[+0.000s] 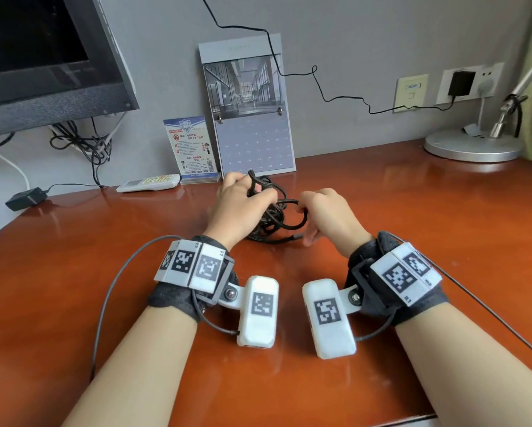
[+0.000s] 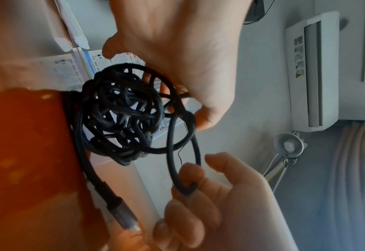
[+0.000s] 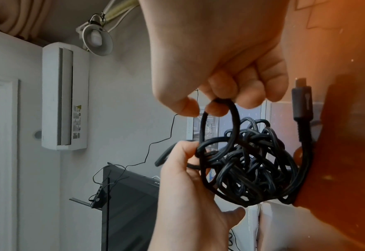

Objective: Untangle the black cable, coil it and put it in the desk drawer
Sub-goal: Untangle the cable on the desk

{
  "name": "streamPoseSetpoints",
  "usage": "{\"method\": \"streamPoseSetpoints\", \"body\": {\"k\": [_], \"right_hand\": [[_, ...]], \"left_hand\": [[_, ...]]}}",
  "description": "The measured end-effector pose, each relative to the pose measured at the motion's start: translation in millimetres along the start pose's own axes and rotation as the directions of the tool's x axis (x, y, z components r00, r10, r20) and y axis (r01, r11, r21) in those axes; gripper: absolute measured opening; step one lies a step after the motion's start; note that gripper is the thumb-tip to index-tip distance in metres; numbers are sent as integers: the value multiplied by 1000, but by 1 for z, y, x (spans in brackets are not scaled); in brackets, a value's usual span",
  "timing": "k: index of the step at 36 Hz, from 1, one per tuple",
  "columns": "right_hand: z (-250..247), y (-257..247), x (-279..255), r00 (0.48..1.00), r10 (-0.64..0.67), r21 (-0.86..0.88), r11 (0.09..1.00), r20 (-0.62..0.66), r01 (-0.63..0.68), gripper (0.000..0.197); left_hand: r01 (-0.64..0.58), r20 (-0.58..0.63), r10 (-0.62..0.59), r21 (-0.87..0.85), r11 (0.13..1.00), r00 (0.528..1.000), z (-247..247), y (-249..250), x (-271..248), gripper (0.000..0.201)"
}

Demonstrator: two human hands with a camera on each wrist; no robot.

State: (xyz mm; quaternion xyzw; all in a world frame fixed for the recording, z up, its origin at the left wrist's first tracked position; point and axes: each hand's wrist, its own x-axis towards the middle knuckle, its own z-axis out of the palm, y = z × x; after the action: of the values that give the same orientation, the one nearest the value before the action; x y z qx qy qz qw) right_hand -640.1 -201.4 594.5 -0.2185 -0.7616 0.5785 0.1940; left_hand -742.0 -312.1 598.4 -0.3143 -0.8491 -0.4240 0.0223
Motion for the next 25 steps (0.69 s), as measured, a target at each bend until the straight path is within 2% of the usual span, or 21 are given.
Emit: {"method": "streamPoseSetpoints", "body": {"k": [4, 6, 8, 10, 11, 14, 17, 19, 21, 22, 25], "right_hand": [[0, 1, -1, 999, 17, 37, 999, -46, -15, 26], [-1, 1, -1, 997, 52, 195, 980, -64, -38, 24], [-2, 0, -2, 991, 96, 378, 924, -97, -53, 27], [-1, -2, -4, 975, 111, 494, 869, -191, -2, 25], [1, -2, -5, 964, 94, 495, 868, -247, 42, 24], [4, 0, -4, 926, -63, 254, 953, -373, 167, 30], [0, 2, -2, 898, -179, 14, 979, -402, 201, 32], [-3, 2, 0, 904, -223, -13, 972, -365, 235, 28], [-4, 2, 2, 917, -270, -1, 959, -294, 282, 15], [-4, 2, 1, 918, -309, -26, 949, -248, 313, 15], [0, 4, -2, 892, -427, -180, 899, -151, 400, 13]], "left_hand": [[1, 23, 0, -65, 998, 1000, 1, 2, 0, 47], [15, 23, -13, -83, 996, 1000, 0, 1, 0, 42], [30, 40, -27, -68, 997, 999, 1, 0, 1, 33], [34, 56, -31, -47, 998, 998, 2, -1, 1, 26], [34, 56, -31, -40, 999, 998, 2, -1, 1, 25], [21, 33, -20, -42, 999, 999, 4, -1, -1, 25], [6, 17, -5, -37, 999, 1000, 6, -3, 0, 41], [-7, 29, 8, -7, 1000, 1000, 8, -2, 0, 50], [-25, 36, 24, 25, 999, 999, 11, -2, -1, 52], [-31, 29, 30, 34, 999, 999, 12, -3, -1, 52], [-39, 10, 39, 30, 999, 999, 12, -4, -1, 51]]}}
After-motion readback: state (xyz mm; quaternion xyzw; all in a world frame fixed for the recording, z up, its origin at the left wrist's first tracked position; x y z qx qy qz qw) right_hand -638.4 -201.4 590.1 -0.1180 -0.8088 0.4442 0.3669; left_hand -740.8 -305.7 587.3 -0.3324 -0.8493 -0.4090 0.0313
